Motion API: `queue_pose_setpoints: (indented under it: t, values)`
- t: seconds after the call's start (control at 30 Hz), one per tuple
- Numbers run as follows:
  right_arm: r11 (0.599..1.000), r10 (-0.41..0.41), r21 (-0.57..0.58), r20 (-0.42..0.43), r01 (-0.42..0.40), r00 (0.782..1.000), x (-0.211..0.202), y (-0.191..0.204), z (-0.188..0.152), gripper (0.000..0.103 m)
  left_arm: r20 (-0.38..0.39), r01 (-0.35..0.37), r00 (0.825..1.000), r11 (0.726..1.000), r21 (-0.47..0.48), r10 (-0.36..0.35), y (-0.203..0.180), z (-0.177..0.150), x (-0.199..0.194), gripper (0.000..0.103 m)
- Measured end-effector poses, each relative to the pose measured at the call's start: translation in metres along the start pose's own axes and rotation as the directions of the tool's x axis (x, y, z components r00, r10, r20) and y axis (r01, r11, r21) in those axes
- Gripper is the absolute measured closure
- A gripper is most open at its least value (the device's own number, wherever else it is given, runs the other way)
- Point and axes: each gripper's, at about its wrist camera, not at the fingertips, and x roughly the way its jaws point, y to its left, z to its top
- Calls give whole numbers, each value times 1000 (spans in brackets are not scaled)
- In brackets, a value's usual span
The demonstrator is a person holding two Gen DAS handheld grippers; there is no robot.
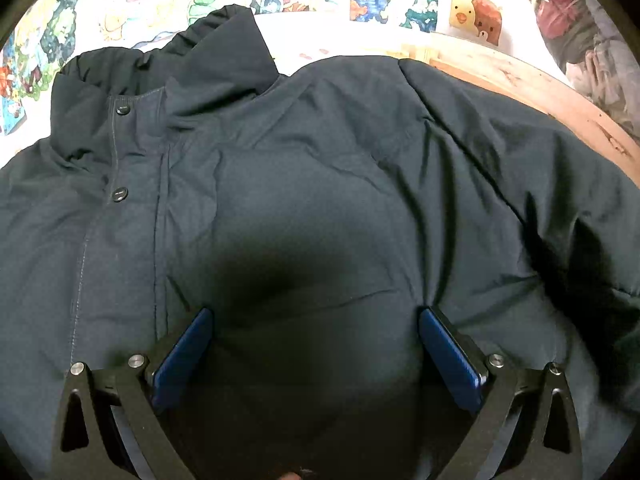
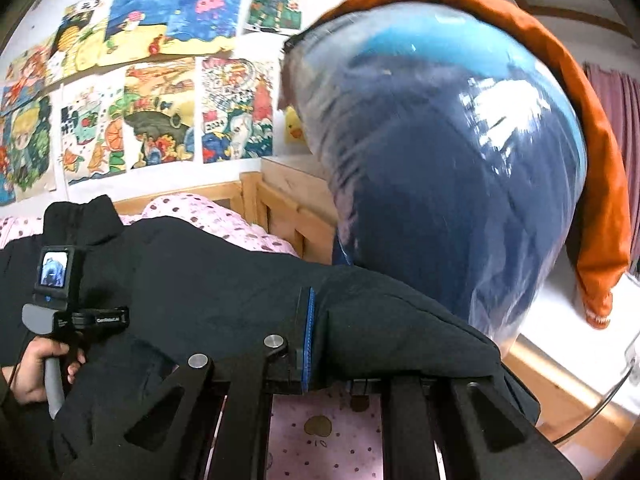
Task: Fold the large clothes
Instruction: 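Fold the held side over the jacket body and open the right tool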
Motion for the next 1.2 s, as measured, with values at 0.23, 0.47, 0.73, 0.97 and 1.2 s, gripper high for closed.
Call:
queue_pose_setpoints:
  t: [0.23,0.47,0.73,0.97,1.2]
  values:
    - [1000,11,-15,23,-11,1000,-10,3,13,92,-4,3,1000,1000,-6,-3,0,3,-1,0]
    - [999,36,4,83,-36,996,-13,12,16,93,-32,48,998,999,-22,-49,14,10,-34,0]
    - [996,67,-73,260,-50,963,-46,63,46,95,87,-98,992,990,99,89,60,-11,-119,0]
    - [978,169,-172,324,-118,931,-66,122,65,96,136,-164,978,985,45,156,139,-40,-181,0]
    - [920,321,-324,300,-220,898,-76,196,64,96,156,-187,969,981,-46,192,194,-69,-216,0]
